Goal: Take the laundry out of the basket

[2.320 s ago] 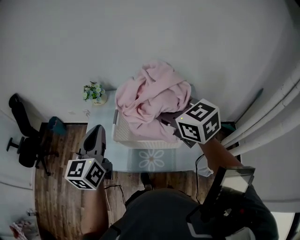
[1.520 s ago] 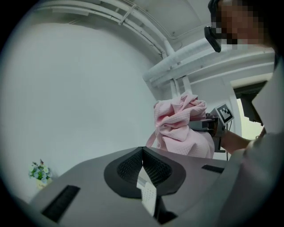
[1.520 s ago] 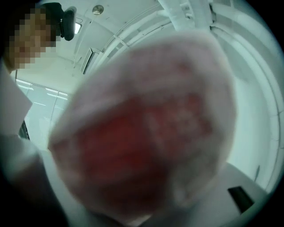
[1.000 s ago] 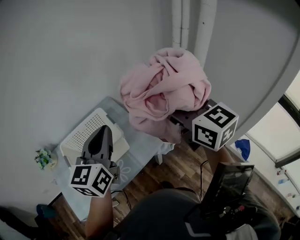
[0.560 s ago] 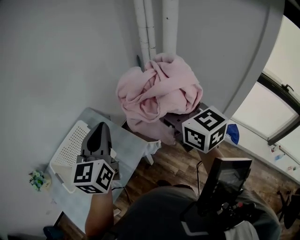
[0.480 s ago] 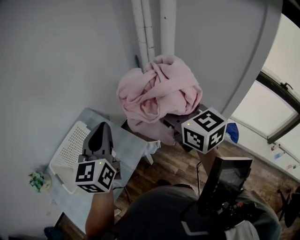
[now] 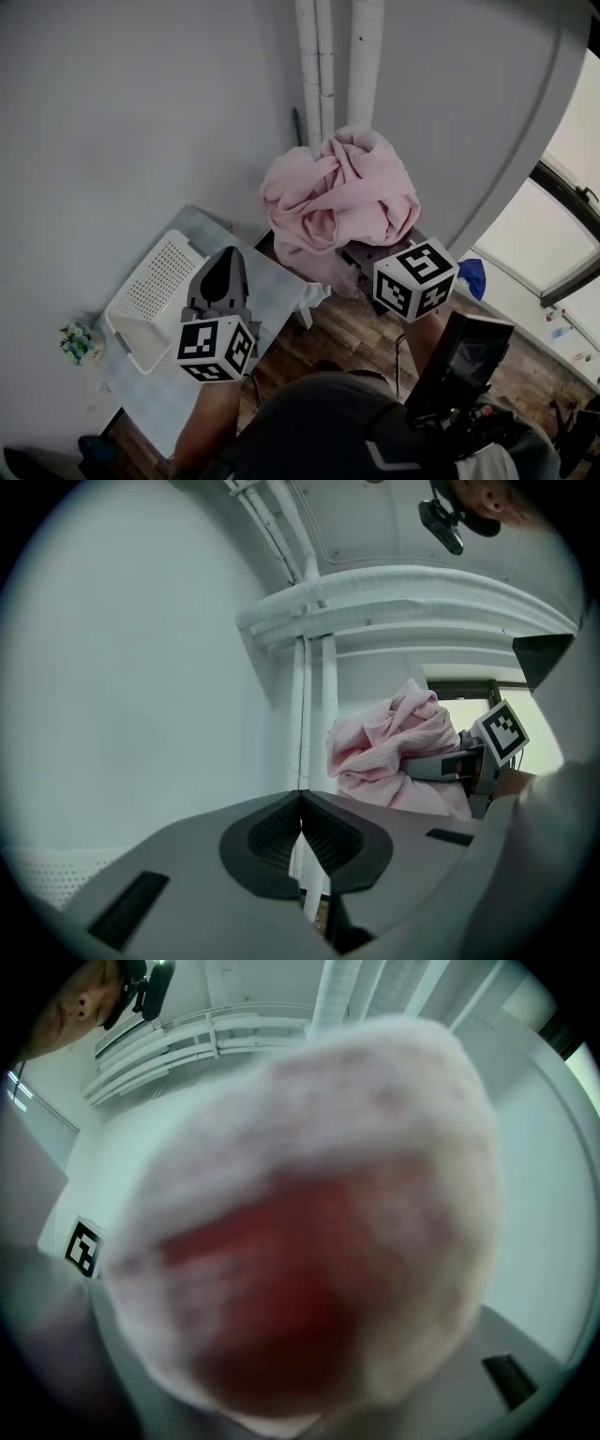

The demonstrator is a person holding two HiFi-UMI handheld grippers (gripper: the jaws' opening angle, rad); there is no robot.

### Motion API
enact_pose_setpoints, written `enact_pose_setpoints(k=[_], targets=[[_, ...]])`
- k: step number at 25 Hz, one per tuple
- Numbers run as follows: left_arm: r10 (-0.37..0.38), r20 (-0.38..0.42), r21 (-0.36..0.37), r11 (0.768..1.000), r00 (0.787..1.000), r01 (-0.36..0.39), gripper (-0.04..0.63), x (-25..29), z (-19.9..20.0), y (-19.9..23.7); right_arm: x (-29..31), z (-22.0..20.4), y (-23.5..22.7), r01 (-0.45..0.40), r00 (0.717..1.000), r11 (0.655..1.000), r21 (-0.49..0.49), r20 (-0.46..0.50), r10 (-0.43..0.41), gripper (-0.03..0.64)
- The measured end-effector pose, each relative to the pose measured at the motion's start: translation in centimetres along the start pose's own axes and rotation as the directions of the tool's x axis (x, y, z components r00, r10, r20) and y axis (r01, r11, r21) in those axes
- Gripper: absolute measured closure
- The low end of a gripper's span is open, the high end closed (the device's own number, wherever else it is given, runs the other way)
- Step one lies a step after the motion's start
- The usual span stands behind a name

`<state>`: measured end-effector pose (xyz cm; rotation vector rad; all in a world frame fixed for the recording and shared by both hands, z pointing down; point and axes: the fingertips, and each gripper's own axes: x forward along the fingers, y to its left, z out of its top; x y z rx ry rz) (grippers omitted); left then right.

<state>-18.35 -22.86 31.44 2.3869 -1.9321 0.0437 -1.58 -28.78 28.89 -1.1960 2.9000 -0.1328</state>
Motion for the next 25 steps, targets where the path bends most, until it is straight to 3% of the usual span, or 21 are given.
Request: enact_pose_setpoints(k=[14, 25], targets=[[0.038, -0.016, -0.007, 0.999, 0.999, -0.039, 0.586, 0.0, -0.9, 0.9, 0.3, -1.2, -0.7, 0.033, 0.999, 0.999, 0.011, -0.024, -0.033, 0.32], [0.002, -0.006, 0.014, 1.0, 1.0, -0.002, 0.586, 0.2, -0.6, 0.1, 0.3, -1.7, -0.8, 0.039, 0.999, 0.999, 0.021, -0.037, -0.038, 0.319]])
